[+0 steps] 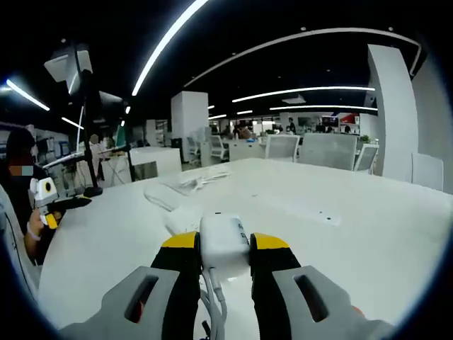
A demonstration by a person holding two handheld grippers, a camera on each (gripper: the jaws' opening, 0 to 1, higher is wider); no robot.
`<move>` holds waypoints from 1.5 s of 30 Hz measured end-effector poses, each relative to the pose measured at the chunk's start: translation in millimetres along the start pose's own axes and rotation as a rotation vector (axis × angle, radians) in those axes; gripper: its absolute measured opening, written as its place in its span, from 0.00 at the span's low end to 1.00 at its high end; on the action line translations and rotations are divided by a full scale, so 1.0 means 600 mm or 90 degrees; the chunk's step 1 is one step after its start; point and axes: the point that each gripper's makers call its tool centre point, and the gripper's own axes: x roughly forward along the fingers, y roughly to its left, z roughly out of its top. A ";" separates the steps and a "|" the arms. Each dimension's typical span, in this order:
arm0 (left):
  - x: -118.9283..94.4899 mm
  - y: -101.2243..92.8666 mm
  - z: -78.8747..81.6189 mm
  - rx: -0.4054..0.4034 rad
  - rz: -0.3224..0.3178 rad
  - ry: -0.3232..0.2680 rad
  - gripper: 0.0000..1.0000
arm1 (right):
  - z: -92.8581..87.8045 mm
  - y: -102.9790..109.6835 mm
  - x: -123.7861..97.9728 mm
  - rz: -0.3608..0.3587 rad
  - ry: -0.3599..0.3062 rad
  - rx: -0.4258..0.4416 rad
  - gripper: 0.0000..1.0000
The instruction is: Straighten the power strip on the desk, plug the charger into it
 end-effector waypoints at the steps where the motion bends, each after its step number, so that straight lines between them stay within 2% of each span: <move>1: 0.000 0.000 0.000 0.000 0.000 0.000 0.99 | 0.000 0.001 0.000 0.000 0.001 -0.002 0.24; 10: -0.001 -0.002 0.001 -0.001 -0.001 -0.001 0.99 | -0.001 0.014 0.002 -0.005 0.026 -0.029 0.24; 15: -0.002 -0.002 0.002 0.000 -0.002 -0.001 0.99 | 0.003 0.009 0.006 -0.009 0.046 -0.050 0.24; 23: -0.003 -0.002 0.001 -0.007 -0.008 -0.003 0.99 | 0.009 0.010 0.011 -0.024 0.093 -0.114 0.24; 34: -0.007 0.000 0.004 -0.006 -0.006 -0.006 0.99 | 0.021 0.022 0.019 -0.032 0.169 -0.244 0.24; 39: -0.008 0.000 0.005 -0.005 -0.006 -0.007 0.99 | 0.026 0.029 0.020 -0.031 0.198 -0.280 0.24; 45: -0.009 -0.002 0.004 -0.007 -0.008 -0.007 0.99 | 0.022 0.031 0.022 -0.028 0.260 -0.345 0.24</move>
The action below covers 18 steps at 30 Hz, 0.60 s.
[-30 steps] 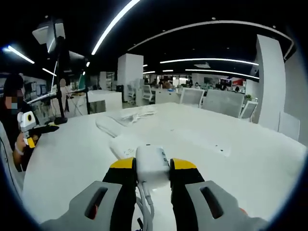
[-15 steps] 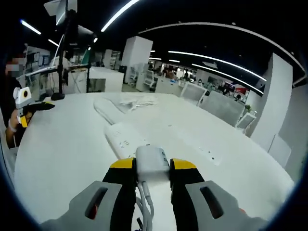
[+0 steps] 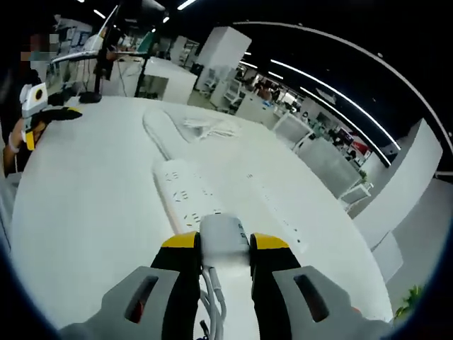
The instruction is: Straighten the power strip on the desk, plug the charger into it
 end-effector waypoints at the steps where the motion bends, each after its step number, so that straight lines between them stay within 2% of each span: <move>1: 0.000 0.000 0.000 0.000 0.000 0.000 0.99 | -0.001 0.002 0.001 0.004 0.010 -0.006 0.24; 7: 0.000 0.000 0.001 0.001 0.000 -0.001 0.99 | 0.001 0.011 0.009 0.022 0.044 -0.042 0.24; 18: -0.001 -0.002 -0.001 0.000 -0.002 0.002 0.99 | -0.006 0.005 0.026 0.036 0.124 -0.105 0.24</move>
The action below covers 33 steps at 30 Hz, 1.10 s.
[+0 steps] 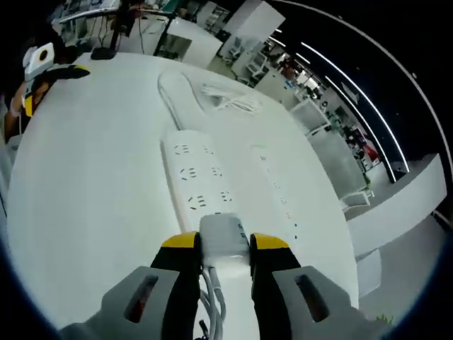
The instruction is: Straighten the power strip on the desk, plug the charger into it
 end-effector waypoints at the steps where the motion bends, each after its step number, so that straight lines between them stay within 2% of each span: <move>1: 0.000 0.000 -0.001 0.000 0.000 0.001 0.99 | -0.001 -0.001 0.001 0.002 0.007 -0.004 0.24; 11: 0.000 -0.002 -0.002 0.001 -0.001 0.001 0.99 | -0.008 0.007 0.008 0.003 0.090 -0.073 0.24; 17: -0.001 -0.003 -0.003 0.003 0.000 0.003 0.99 | -0.009 0.016 0.020 0.024 0.127 -0.098 0.24; 25: -0.001 -0.002 -0.001 0.004 0.003 0.002 0.99 | -0.019 0.025 0.030 0.039 0.198 -0.165 0.24; 33: -0.001 0.000 -0.003 0.004 0.007 0.005 0.99 | -0.020 0.024 0.035 0.044 0.235 -0.199 0.24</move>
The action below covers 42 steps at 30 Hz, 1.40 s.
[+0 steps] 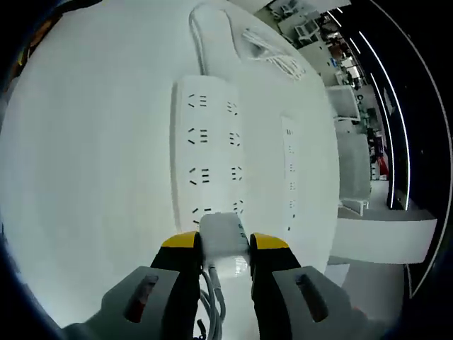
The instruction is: Straighten the power strip on the desk, plug the charger into it
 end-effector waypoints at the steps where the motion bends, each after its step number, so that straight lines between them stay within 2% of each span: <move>1: 0.000 0.000 0.000 0.000 0.000 0.000 0.99 | 0.000 0.000 0.002 0.000 0.005 -0.005 0.24; 11: -0.001 0.004 -0.004 0.000 0.004 0.004 0.99 | -0.002 0.007 0.014 0.017 0.054 -0.042 0.24; 19: -0.002 0.006 -0.004 -0.001 0.004 0.003 0.99 | 0.005 0.012 0.019 0.033 0.066 -0.036 0.24; 26: -0.004 0.006 -0.005 -0.002 0.004 0.002 0.99 | 0.001 0.016 0.022 0.050 0.092 -0.028 0.24; 42: -0.005 0.010 -0.007 -0.006 0.008 0.002 0.99 | 0.001 0.013 0.028 0.055 0.102 -0.032 0.24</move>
